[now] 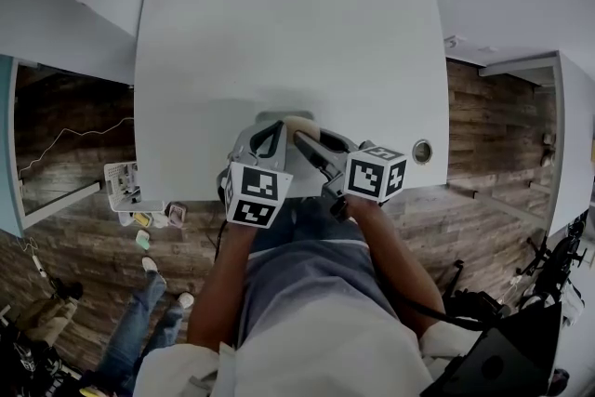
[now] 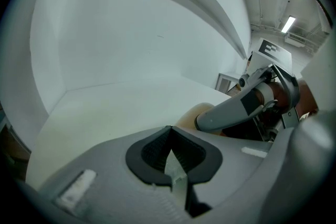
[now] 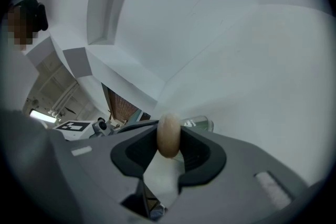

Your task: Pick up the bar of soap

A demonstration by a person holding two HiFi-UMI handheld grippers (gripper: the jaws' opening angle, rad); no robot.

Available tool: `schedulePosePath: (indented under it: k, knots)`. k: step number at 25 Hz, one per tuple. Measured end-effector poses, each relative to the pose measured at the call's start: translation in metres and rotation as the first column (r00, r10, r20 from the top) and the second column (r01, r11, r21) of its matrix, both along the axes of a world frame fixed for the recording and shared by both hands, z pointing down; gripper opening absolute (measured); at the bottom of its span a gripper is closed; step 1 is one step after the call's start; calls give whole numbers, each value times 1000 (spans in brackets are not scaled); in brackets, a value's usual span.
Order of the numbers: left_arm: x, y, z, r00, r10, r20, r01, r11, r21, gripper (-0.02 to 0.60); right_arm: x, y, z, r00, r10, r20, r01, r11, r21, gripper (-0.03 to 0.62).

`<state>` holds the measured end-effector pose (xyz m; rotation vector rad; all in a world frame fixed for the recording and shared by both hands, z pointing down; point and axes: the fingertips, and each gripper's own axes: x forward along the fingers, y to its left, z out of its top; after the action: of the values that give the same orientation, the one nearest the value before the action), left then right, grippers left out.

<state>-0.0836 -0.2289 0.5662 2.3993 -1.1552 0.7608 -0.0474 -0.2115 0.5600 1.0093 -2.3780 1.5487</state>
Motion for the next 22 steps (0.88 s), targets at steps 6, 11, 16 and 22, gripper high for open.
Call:
schedulePosePath:
  k: [6, 11, 16, 22]
  knots:
    - [-1, -1, -16, 1000, -11, -16, 11, 999, 34, 3, 2, -1, -13, 999, 8, 44, -8, 1000, 8, 121]
    - [-6, -4, -35, 999, -35, -33, 37, 998, 58, 3, 6, -3, -27, 998, 15, 67, -17, 999, 30, 121]
    - [-8, -5, -52, 997, -53, -56, 57, 995, 87, 3, 9, -4, -41, 995, 26, 95, -31, 998, 50, 121]
    - [-10, -2, -59, 996, -60, -64, 66, 993, 100, 3, 10, -3, -57, 991, 40, 127, -49, 997, 66, 121]
